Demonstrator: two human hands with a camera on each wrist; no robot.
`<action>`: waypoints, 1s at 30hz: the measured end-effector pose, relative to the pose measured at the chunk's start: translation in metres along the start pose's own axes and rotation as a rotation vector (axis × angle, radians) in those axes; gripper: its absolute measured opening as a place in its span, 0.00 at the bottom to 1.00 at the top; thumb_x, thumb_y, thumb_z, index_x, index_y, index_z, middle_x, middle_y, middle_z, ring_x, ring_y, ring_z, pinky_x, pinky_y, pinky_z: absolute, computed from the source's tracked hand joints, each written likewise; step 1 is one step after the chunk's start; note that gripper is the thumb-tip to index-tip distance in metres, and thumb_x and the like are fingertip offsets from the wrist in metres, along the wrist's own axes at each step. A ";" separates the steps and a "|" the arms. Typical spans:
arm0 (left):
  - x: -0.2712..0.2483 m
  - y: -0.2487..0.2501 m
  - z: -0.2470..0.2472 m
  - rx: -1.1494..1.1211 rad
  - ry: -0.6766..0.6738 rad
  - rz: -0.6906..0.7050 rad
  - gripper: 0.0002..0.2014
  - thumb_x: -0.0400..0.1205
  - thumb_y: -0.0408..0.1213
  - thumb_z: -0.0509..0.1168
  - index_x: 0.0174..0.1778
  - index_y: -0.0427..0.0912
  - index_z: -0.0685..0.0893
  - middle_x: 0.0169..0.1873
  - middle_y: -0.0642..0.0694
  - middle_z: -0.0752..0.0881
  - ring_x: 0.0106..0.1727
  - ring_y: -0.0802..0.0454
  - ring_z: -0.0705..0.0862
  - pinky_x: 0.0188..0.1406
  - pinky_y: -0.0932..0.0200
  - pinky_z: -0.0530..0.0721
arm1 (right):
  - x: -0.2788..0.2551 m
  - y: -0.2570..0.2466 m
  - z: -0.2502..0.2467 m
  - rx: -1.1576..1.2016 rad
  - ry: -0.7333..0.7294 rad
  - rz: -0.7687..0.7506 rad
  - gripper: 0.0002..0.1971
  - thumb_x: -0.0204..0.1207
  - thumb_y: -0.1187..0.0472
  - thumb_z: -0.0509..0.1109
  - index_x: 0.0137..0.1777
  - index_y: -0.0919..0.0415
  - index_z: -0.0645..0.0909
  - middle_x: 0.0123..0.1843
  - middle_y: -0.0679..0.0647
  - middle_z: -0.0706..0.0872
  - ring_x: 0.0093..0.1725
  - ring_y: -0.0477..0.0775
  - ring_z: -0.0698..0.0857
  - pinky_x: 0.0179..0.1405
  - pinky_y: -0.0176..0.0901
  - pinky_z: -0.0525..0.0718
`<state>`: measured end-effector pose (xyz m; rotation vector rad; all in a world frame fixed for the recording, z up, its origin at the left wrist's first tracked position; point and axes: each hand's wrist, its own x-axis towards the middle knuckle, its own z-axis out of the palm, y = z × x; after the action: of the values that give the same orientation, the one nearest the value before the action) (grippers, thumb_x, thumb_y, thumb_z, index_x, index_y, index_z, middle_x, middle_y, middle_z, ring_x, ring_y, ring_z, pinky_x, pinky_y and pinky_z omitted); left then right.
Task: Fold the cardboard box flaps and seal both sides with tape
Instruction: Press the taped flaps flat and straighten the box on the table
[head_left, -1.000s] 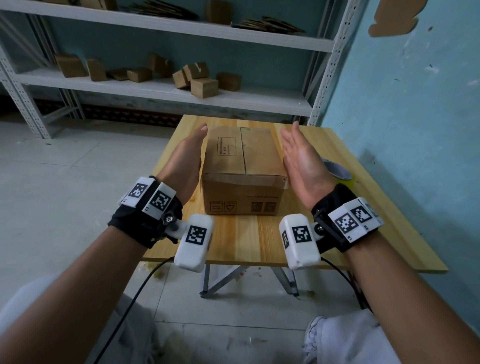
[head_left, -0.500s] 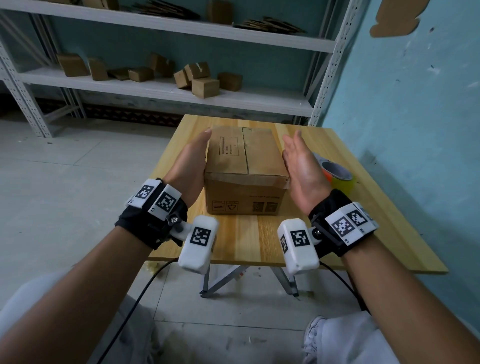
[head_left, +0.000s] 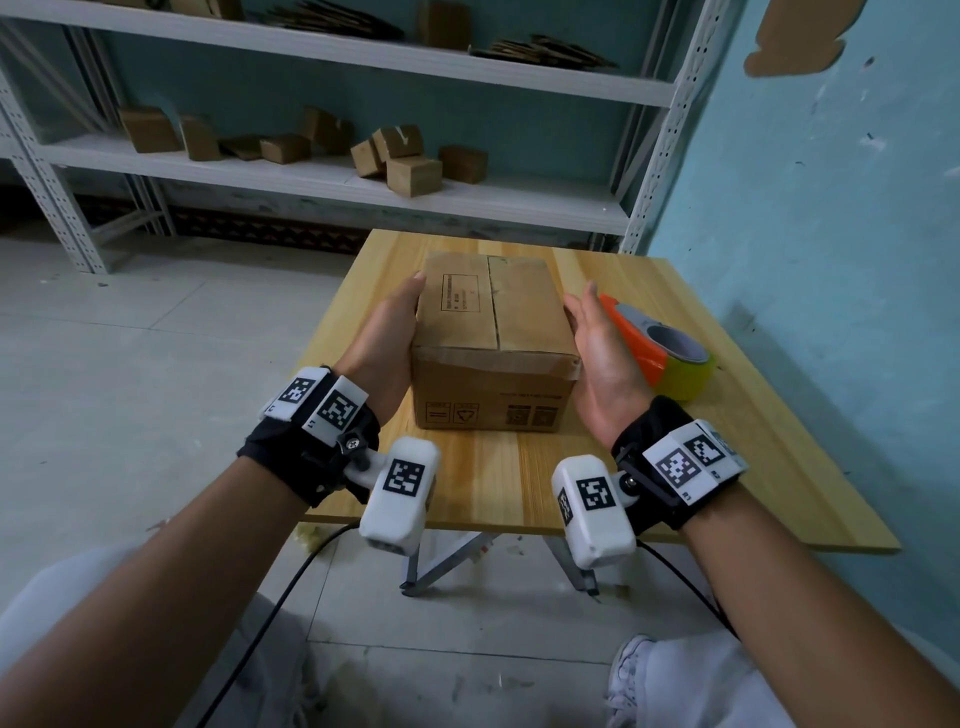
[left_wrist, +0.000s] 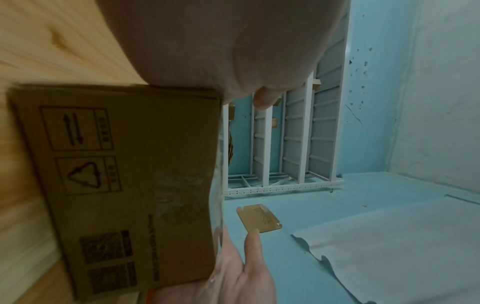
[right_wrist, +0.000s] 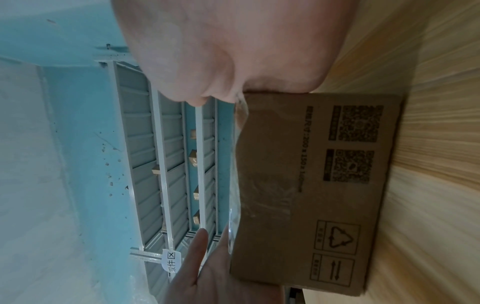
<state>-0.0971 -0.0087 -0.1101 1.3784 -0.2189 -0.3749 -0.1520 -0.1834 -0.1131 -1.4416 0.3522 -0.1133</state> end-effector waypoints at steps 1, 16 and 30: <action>-0.001 0.001 0.000 0.001 0.003 -0.004 0.23 0.89 0.51 0.45 0.71 0.46 0.77 0.60 0.44 0.88 0.60 0.47 0.87 0.56 0.50 0.82 | 0.001 0.001 0.000 0.006 0.011 0.002 0.46 0.69 0.22 0.57 0.83 0.48 0.63 0.79 0.51 0.75 0.78 0.54 0.72 0.81 0.63 0.62; -0.005 -0.002 -0.001 -0.053 0.071 -0.072 0.23 0.89 0.52 0.46 0.71 0.44 0.75 0.66 0.44 0.83 0.66 0.49 0.81 0.64 0.54 0.76 | 0.008 0.011 -0.010 0.117 -0.072 -0.021 0.34 0.82 0.31 0.48 0.81 0.50 0.68 0.74 0.56 0.81 0.72 0.57 0.80 0.77 0.60 0.71; -0.002 -0.004 0.007 -0.066 0.093 -0.050 0.18 0.90 0.50 0.44 0.45 0.54 0.77 0.36 0.55 0.91 0.50 0.51 0.87 0.53 0.52 0.82 | 0.018 0.021 -0.007 0.166 -0.007 -0.026 0.44 0.70 0.23 0.53 0.83 0.45 0.63 0.76 0.55 0.79 0.76 0.57 0.76 0.80 0.65 0.64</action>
<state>-0.1021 -0.0149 -0.1128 1.3348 -0.0949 -0.3559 -0.1404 -0.1925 -0.1376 -1.2822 0.3114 -0.1548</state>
